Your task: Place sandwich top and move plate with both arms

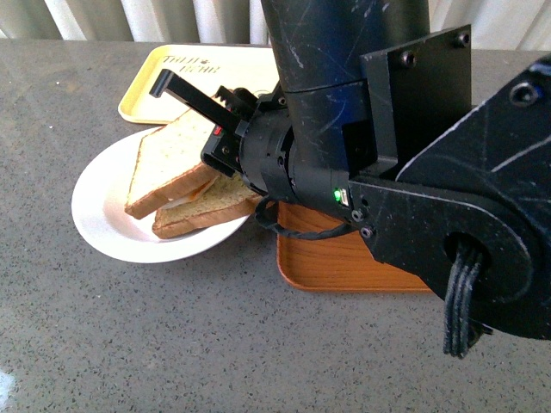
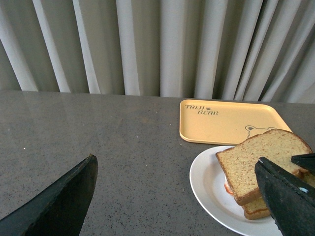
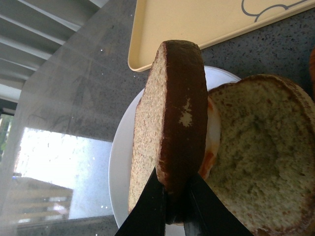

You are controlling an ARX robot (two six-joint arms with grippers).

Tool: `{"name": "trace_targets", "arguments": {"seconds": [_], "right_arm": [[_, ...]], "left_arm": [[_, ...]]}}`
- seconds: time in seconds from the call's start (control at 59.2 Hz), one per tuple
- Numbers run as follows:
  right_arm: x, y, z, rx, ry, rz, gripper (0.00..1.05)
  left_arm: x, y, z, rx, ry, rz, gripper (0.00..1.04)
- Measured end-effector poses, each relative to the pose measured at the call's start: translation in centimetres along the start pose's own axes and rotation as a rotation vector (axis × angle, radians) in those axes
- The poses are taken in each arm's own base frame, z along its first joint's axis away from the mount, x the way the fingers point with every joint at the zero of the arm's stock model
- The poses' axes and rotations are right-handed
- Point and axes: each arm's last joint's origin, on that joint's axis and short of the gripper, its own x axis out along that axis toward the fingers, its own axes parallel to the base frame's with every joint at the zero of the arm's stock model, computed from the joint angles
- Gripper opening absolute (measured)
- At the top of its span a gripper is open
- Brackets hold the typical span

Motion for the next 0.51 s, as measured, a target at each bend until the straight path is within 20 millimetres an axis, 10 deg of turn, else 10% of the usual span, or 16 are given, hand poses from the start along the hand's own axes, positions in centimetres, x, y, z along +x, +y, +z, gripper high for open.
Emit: {"name": "trace_targets", "arguments": {"seconds": [0.253, 0.507], "right_arm": [[-0.5, -0.8, -0.6, 0.002, 0.004, -0.017, 0.04], [-1.1, -1.6, -0.8, 0.005, 0.006, -0.042, 0.51]], "left_arm": [[0.0, 0.0, 0.0, 0.0, 0.0, 0.0, 0.96], [0.0, 0.0, 0.0, 0.0, 0.0, 0.0, 0.96]]}}
